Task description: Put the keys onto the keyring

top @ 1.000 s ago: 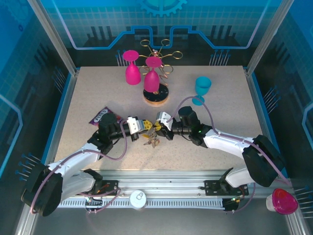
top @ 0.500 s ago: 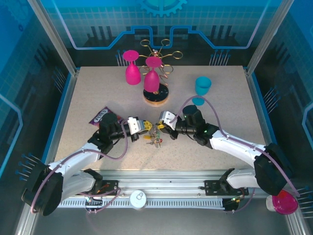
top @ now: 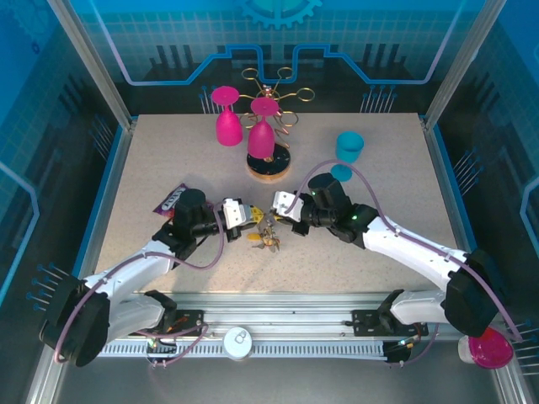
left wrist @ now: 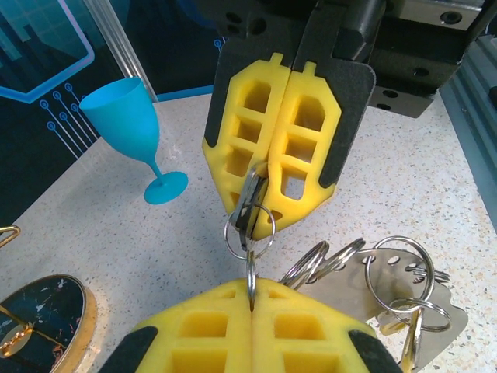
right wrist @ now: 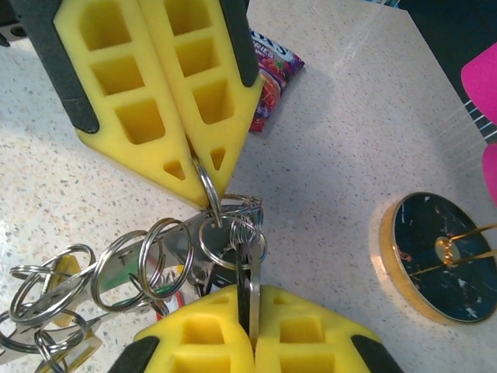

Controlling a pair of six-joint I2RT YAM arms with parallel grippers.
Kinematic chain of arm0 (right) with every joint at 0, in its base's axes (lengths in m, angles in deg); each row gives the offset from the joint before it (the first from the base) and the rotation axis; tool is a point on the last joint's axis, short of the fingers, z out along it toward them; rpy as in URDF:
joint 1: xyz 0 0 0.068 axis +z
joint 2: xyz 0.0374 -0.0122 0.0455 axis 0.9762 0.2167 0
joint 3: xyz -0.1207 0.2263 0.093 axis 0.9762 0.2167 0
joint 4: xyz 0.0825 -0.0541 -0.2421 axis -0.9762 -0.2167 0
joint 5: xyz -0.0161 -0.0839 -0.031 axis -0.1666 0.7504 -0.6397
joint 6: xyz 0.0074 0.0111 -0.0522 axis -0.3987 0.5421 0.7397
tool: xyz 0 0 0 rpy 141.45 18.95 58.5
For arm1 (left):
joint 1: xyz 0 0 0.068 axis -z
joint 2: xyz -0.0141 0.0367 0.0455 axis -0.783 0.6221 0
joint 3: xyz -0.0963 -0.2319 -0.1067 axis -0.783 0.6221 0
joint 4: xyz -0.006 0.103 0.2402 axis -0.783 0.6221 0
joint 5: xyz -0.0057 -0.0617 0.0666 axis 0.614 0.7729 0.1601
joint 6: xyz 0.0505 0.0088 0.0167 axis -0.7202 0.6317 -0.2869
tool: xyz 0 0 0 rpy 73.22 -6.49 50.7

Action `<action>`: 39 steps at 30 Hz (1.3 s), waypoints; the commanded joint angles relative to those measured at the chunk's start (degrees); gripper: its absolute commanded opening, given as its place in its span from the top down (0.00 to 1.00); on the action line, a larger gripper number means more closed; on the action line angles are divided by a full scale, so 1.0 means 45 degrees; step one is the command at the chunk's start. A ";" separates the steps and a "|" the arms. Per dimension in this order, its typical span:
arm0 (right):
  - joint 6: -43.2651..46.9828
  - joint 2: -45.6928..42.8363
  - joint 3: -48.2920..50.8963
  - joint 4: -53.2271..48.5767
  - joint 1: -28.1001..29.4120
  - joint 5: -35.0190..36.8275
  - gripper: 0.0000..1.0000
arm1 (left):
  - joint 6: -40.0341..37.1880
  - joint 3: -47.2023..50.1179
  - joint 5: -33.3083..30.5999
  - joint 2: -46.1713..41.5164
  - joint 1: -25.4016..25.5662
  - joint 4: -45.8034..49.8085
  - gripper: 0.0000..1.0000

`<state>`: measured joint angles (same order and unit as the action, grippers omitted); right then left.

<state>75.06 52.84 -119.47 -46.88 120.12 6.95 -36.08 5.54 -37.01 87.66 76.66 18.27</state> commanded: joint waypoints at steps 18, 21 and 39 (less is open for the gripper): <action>0.1249 0.0283 -0.2472 -0.1707 0.0884 0.3793 1.00 | 0.2320 -0.0497 -0.1807 -0.1608 -0.0140 0.0160 0.37; 0.0994 0.0651 -0.2824 -0.1616 0.0974 0.3752 1.00 | 0.4592 -0.0542 -0.4304 -0.2522 -0.0136 -0.0472 0.27; -0.4333 0.4888 -0.5409 0.0845 0.3105 0.4552 1.00 | 0.9808 -0.0391 -1.5500 -0.6334 -0.0954 0.3210 0.08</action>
<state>62.36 72.94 -144.26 -47.85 134.04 24.94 2.26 5.08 -100.02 59.33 73.27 28.98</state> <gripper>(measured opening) 0.057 0.916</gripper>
